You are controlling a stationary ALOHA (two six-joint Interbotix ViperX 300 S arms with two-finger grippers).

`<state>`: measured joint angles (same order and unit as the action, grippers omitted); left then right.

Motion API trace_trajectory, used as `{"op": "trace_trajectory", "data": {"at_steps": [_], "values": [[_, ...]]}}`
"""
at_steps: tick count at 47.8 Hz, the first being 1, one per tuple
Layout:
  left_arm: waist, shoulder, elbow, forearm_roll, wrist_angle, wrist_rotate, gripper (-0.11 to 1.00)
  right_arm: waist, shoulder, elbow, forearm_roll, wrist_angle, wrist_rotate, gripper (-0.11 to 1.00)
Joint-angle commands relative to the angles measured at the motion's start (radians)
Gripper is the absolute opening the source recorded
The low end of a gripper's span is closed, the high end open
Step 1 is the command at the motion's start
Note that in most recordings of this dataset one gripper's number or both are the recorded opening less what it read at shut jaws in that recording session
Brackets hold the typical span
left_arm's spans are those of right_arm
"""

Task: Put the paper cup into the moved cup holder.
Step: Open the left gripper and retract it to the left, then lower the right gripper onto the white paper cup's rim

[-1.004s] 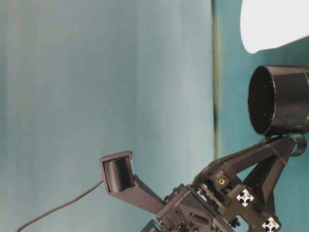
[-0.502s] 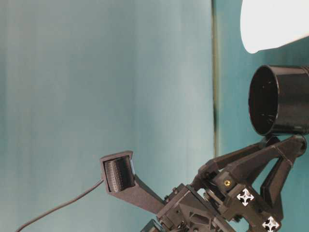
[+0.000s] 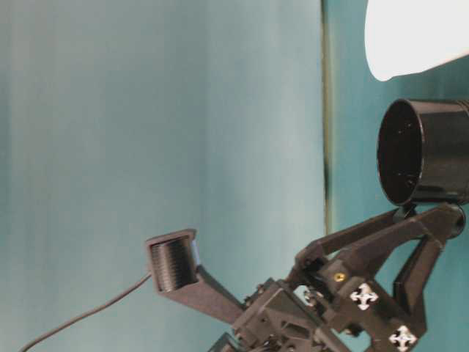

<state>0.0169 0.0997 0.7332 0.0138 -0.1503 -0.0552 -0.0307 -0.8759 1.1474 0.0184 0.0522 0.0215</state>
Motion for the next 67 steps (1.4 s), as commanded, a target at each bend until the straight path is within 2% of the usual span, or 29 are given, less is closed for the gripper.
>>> {"op": "trace_trajectory", "data": {"at_steps": [1,17,34,56,67], "values": [[-0.003,-0.031,0.002,0.002,-0.005,0.0,0.78,-0.002,0.005,-0.021,0.005,0.003,0.009,0.03],[-0.006,-0.152,0.084,0.002,0.017,-0.002,0.78,-0.002,0.003,-0.021,0.005,0.005,0.009,0.03],[-0.011,-0.33,0.164,0.002,0.109,-0.002,0.78,-0.002,0.005,-0.021,0.005,0.011,0.009,0.03],[-0.012,-0.469,0.245,0.0,0.141,-0.006,0.78,-0.008,0.028,-0.044,0.006,0.13,0.011,0.03],[-0.011,-0.483,0.249,0.002,0.143,-0.005,0.78,-0.032,0.126,-0.112,0.012,0.201,0.103,0.06]]}}
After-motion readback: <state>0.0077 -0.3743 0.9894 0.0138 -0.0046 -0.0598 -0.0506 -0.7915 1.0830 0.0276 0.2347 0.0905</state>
